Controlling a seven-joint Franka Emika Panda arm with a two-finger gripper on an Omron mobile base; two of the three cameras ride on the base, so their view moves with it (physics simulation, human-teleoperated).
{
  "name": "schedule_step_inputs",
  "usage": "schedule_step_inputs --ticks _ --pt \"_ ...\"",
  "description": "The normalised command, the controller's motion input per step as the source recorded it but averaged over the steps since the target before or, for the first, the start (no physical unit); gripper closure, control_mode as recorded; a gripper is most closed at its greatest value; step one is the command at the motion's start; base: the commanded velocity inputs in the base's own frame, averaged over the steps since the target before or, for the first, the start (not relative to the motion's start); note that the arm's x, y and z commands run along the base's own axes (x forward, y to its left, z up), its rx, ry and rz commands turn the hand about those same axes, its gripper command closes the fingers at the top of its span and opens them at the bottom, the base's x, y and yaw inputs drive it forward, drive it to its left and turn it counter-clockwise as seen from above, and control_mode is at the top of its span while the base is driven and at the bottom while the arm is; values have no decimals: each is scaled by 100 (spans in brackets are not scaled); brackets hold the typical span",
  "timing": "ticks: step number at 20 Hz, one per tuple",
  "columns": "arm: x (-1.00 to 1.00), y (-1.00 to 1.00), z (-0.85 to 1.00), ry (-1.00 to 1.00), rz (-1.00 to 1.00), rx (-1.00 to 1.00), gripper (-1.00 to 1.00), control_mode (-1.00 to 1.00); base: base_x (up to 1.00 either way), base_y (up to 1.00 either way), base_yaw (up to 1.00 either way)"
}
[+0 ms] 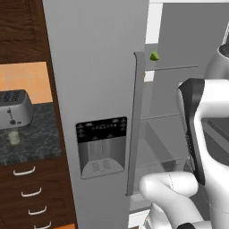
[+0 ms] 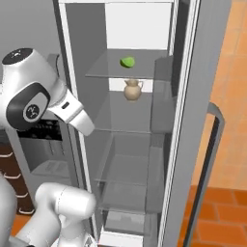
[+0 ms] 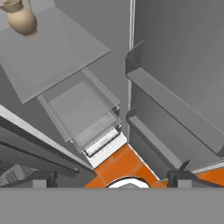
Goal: Grab a lemon wedge from the fridge and one ice cube from the ice bowl, and put them in the glass of lemonade.
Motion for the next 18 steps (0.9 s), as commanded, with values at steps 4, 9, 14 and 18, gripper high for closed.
schedule_step_inputs --ticks 4,9,14,18 --pt "0 0 0 0 0 0 -100 100 66 -13 7" --pt "0 0 0 0 0 0 -100 100 53 -17 14" --pt "0 0 0 0 0 0 -100 100 64 -20 9" --pt "0 0 0 0 0 0 -100 100 39 -25 5"
